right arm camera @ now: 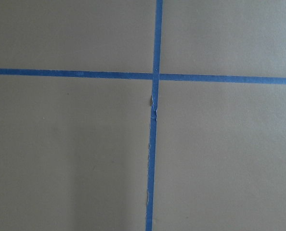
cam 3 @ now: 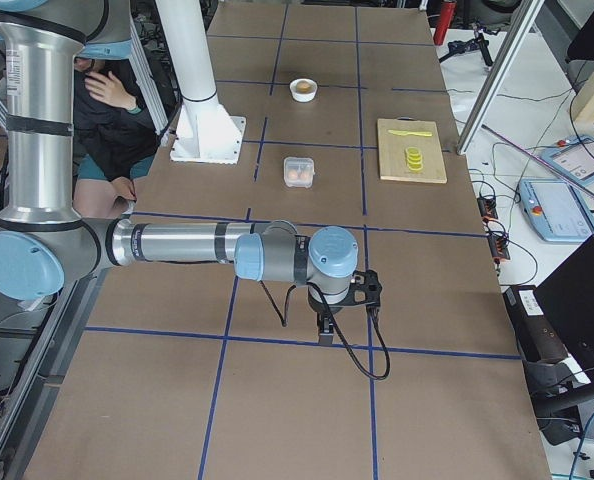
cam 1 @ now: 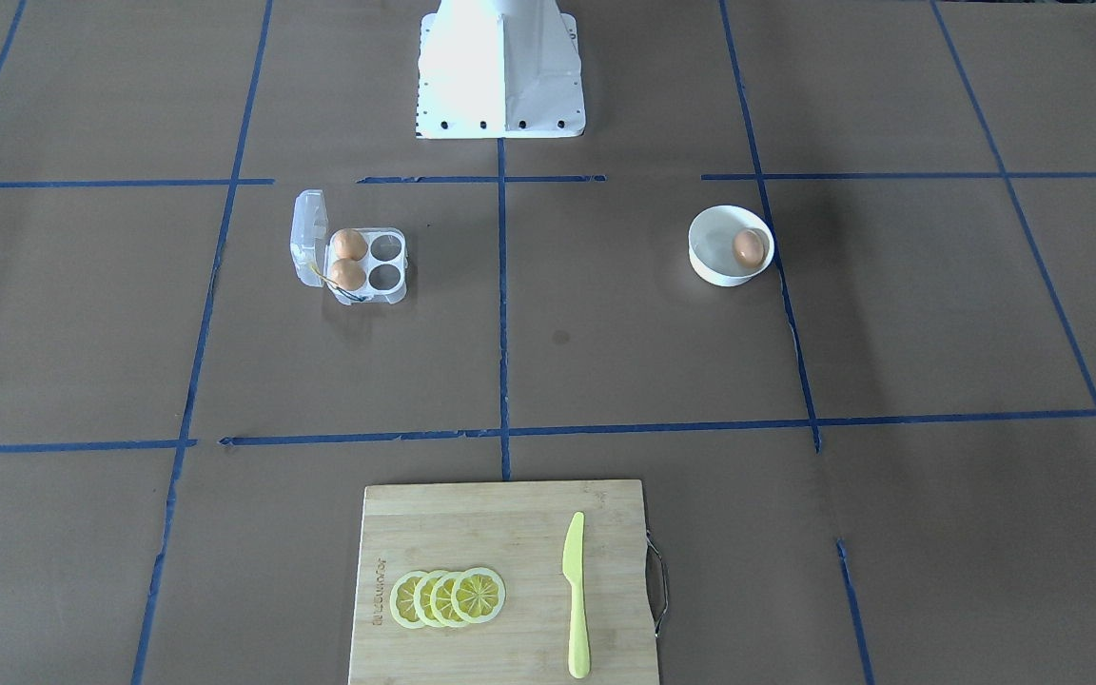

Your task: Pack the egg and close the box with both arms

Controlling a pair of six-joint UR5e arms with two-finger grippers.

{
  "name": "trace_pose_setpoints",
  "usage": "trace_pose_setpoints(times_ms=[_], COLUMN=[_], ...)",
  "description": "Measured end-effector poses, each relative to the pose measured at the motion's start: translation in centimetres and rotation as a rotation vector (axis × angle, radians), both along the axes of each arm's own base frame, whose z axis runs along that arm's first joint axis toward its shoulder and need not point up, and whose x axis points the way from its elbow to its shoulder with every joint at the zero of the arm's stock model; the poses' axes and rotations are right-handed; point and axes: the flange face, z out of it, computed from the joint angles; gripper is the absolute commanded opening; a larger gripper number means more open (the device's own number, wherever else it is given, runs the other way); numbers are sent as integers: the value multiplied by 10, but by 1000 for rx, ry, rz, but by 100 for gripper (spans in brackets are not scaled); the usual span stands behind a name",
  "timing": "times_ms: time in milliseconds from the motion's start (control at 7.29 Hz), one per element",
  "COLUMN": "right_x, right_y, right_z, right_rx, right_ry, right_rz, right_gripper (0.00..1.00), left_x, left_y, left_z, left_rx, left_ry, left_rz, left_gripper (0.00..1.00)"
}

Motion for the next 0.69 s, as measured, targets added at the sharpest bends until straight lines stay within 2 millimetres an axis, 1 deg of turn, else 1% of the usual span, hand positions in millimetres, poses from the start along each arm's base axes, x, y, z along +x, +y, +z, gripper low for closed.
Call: trace_pose_setpoints(times_ms=[137,275,412,549,686], right_x=[0,0,0,0,0], right_y=[0,-1,-1,-3,-5], right_z=[0,-1,-2,-4,-7], right_rx=[1,2,4,8,15], right_ry=[0,-1,-1,-2,-3], right_rz=[0,0,0,0,0], right_gripper=[100,100,100,100,100], left_x=[0,0,0,1,8], left_y=[-1,-5,-18,-39,-62], left_z=[-3,-11,-25,-52,-85], left_rx=[6,28,79,165,270], left_ry=[0,-1,-1,-2,0], left_rz=[-1,-3,-4,-4,6], left_gripper=[100,100,100,100,100])
